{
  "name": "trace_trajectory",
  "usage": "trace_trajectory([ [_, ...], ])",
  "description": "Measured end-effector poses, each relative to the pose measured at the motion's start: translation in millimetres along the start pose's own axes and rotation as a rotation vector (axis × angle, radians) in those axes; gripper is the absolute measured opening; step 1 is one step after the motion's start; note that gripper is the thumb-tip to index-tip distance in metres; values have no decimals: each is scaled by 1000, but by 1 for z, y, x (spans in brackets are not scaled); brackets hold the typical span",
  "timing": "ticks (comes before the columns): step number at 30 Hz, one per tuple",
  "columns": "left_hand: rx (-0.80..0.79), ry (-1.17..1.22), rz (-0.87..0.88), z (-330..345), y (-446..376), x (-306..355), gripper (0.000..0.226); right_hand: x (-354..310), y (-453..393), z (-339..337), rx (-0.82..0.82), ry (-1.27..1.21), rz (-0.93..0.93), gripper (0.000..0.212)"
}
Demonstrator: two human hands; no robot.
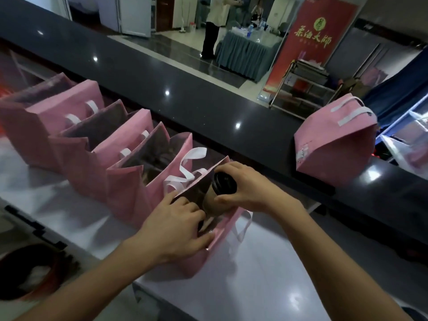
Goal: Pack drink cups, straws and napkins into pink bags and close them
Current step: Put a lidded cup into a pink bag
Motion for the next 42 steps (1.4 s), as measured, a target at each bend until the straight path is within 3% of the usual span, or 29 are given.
trace_trajectory([
  [7, 71, 24, 30, 6, 5, 0, 50, 4, -26, 37, -195, 148, -34, 75],
  [11, 96, 0, 49, 6, 7, 0, 48, 9, -40, 61, -212, 243, -99, 72],
  [14, 109, 11, 44, 8, 8, 0, 49, 16, -48, 74, -230, 243, -82, 84],
  [21, -10, -35, -8, 9, 8, 0, 60, 33, -62, 97, -268, 204, -18, 100],
  [26, -38, -15, -23, 9, 7, -4, 63, 39, -63, 110, -253, 141, 15, 92],
  [30, -52, -11, -18, 10, 6, -5, 60, 45, -55, 113, -347, 19, 77, 86],
  [42, 94, 89, 15, 15, -3, -9, 52, 46, -65, 126, -359, 105, 7, 75],
])
Point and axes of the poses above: each hand's wrist, its own y-axis away from the middle knuckle, its own z-axis out of the palm, x = y × z, the point moved 4 cm from there along -y, towards the middle knuckle, and after that the axes turned 13 degrees about -z, right-handed, at the moved point
